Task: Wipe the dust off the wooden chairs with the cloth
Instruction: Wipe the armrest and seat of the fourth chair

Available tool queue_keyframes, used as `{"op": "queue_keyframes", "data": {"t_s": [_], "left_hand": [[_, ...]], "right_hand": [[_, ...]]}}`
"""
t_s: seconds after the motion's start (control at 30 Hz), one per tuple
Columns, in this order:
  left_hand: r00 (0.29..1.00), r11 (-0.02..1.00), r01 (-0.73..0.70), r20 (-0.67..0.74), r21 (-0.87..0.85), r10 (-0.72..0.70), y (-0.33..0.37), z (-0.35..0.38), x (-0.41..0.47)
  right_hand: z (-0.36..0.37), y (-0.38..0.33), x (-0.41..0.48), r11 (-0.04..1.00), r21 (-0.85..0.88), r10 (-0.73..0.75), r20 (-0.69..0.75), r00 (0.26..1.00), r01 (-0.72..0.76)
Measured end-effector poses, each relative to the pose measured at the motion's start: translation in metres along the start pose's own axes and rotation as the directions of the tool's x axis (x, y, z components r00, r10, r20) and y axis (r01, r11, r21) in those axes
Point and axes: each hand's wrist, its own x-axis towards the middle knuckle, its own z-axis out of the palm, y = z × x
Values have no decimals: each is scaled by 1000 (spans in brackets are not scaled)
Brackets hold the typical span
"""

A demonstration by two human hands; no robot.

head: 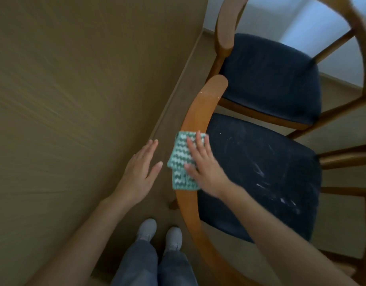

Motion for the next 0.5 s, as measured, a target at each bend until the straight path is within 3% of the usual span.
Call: {"op": "queue_keyframes", "data": {"t_s": [0.23, 0.37, 0.5], "left_hand": [[1000, 1000, 12, 4, -20, -12, 1, 1, -10], [1000, 999, -17, 17, -28, 17, 0, 5, -3], [999, 1000, -19, 49, -17, 20, 1, 2, 10]], "right_hand": [[55, -6, -91, 987, -118, -88, 136, 987, 105], [45, -8, -68, 985, -165, -38, 79, 996, 51], [15, -9, -7, 994, -83, 74, -38, 997, -77]]}}
